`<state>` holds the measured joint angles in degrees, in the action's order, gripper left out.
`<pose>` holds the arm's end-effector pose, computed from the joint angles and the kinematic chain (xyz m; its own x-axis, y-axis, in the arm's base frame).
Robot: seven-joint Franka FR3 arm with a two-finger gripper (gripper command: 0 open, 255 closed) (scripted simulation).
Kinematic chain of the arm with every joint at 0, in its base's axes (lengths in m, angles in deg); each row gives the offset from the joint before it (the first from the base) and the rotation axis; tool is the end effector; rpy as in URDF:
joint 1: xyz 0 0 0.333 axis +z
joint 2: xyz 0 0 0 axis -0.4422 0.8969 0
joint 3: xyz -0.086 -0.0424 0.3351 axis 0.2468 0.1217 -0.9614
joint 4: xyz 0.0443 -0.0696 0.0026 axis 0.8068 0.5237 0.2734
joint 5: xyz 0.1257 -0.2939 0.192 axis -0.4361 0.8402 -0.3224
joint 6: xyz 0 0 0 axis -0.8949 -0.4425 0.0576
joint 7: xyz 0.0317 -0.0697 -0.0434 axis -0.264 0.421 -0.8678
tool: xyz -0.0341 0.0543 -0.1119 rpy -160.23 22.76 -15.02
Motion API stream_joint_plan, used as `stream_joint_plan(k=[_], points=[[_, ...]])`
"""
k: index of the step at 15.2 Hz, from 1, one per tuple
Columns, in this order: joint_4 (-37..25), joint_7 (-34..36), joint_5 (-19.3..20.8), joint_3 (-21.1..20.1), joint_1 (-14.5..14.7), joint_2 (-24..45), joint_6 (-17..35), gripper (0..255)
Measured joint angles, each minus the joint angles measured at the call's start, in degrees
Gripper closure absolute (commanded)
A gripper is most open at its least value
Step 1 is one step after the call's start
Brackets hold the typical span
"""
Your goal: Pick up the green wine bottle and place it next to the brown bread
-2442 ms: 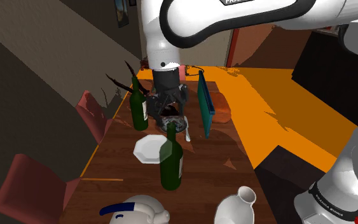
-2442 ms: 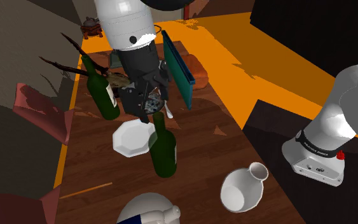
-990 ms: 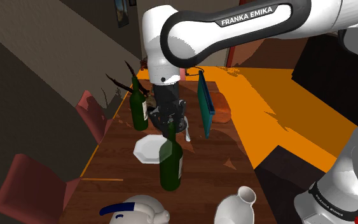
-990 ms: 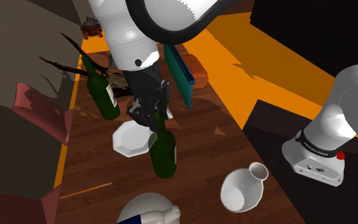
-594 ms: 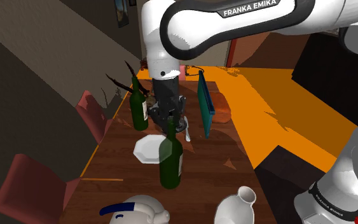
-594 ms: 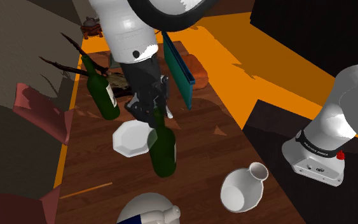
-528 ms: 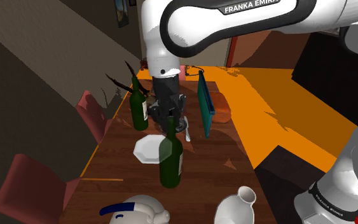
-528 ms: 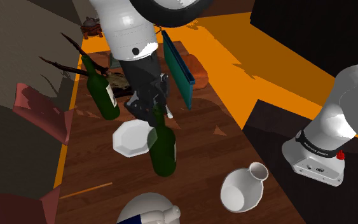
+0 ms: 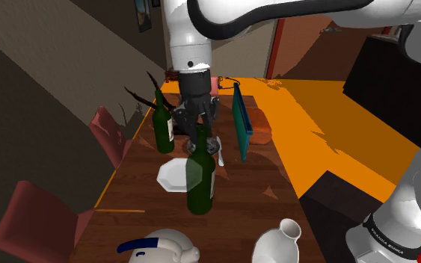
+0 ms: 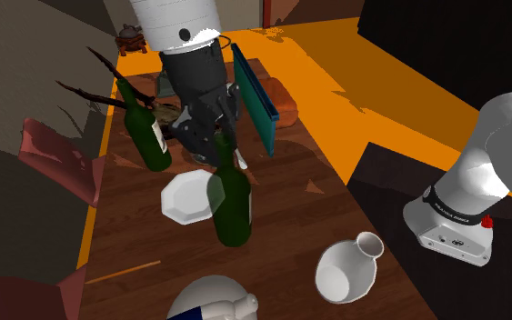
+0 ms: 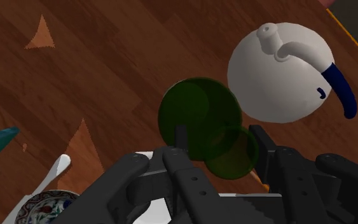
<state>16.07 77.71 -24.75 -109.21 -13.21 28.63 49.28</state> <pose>0.4690 0.3569 0.5372 0.9688 0.1092 -0.2227 0.0976 -0.9933 -0.0623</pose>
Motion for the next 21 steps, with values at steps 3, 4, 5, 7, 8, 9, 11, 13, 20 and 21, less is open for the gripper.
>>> stream_joint_plan(k=[3, 4, 5, 7, 8, 9, 11, 13, 20, 21], points=[[-2.05, 0.21, -0.01, -0.03, 0.03, -0.02, -2.06, 255], [-2.85, 0.35, -0.03, -0.07, 0.07, -0.03, -2.86, 255], [-4.02, 0.57, 0.05, -0.11, 0.17, 0.18, -3.81, 255], [-6.02, 0.8, 0.19, -0.13, 0.28, 0.55, -5.44, 255], [-7.19, 0.99, 0.24, -0.17, 0.37, 0.72, -6.45, 255], [-8.18, 1.06, 0.27, -0.17, 0.38, 0.79, -7.36, 255], [-10.32, 1.41, 0.5, -0.23, 0.61, 1.42, -8.9, 255], [-12.09, 1.7, 0.59, -0.29, 0.77, 1.7, -10.4, 255], [-21.44, 3.19, 1.56, -0.56, 1.96, 4.42, -17.07, 255], [-21.06, 2.53, 1.35, -0.36, 1.36, 3.81, -17.36, 255]])
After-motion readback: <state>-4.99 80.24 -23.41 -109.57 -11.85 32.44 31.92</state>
